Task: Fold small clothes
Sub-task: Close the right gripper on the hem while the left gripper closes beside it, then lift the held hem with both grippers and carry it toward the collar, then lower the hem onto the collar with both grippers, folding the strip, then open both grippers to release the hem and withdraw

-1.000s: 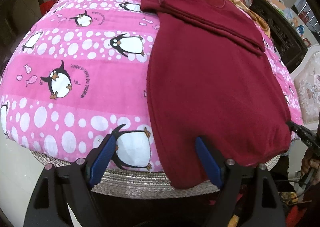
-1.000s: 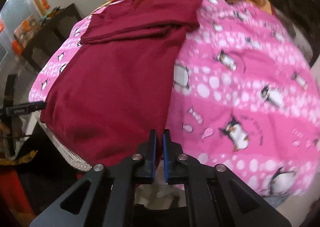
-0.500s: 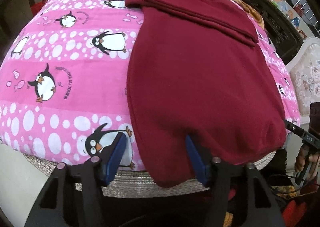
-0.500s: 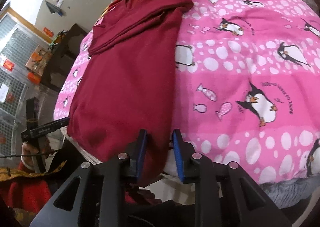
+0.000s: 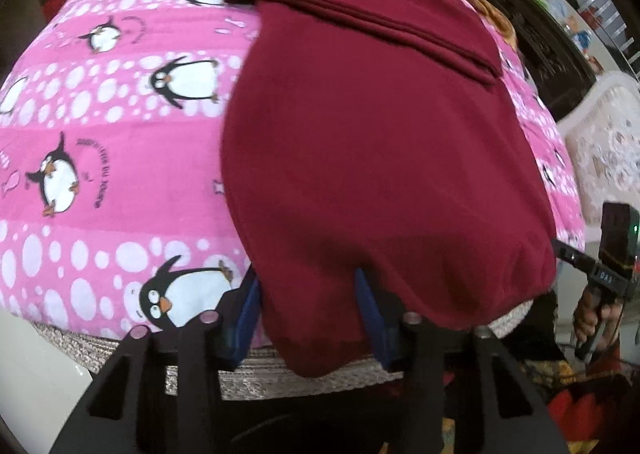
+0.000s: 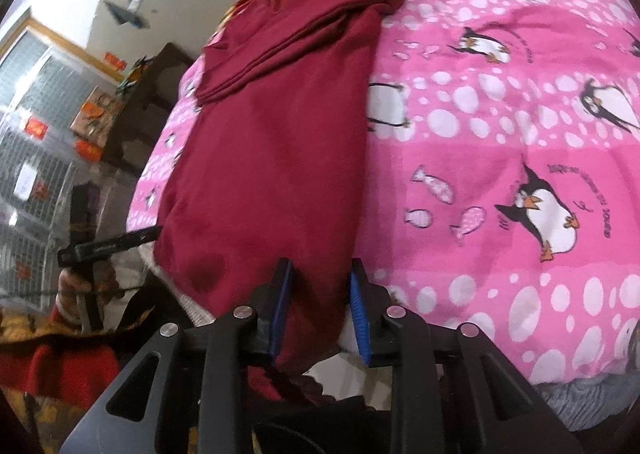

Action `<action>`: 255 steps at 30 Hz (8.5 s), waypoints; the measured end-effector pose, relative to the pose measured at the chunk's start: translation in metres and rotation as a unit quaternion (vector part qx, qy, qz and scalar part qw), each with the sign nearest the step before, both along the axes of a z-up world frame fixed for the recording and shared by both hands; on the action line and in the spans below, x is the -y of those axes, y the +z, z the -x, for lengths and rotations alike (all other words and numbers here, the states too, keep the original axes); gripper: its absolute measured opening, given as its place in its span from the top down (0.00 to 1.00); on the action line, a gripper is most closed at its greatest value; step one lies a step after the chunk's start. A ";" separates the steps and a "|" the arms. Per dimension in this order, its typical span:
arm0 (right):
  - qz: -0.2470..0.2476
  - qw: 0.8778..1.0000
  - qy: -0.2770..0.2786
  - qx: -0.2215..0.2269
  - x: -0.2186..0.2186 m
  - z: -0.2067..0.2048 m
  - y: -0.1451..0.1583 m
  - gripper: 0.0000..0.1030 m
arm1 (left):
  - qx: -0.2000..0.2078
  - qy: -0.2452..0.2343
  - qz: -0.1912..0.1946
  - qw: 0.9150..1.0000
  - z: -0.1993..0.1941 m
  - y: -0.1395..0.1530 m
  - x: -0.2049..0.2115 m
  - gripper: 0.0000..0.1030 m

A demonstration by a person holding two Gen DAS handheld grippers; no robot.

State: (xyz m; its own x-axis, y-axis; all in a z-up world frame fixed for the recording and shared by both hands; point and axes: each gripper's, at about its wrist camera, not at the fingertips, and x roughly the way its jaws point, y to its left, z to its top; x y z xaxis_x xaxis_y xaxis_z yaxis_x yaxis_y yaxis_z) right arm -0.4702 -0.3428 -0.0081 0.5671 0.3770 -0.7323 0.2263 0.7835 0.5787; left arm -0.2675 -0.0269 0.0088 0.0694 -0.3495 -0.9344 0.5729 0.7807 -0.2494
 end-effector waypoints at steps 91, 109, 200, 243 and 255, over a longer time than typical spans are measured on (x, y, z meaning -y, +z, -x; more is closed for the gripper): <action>0.011 0.975 -0.071 0.212 0.027 -0.044 0.112 0.74 | 0.140 0.060 0.154 0.976 -0.044 0.100 0.013 0.92; 0.053 0.971 -0.098 0.213 0.038 -0.063 0.118 0.74 | 0.177 0.058 0.128 0.974 -0.067 0.106 0.038 0.92; 0.203 0.964 -0.128 0.112 0.081 -0.209 0.121 0.75 | 0.232 0.091 0.085 0.965 -0.186 0.114 0.115 0.92; 0.169 0.971 -0.159 0.056 0.137 -0.289 0.070 0.75 | 0.186 0.107 0.030 0.976 -0.263 0.055 0.157 0.92; 0.112 0.978 -0.168 0.055 0.153 -0.295 0.066 0.71 | 0.172 0.112 0.026 0.978 -0.281 0.047 0.166 0.90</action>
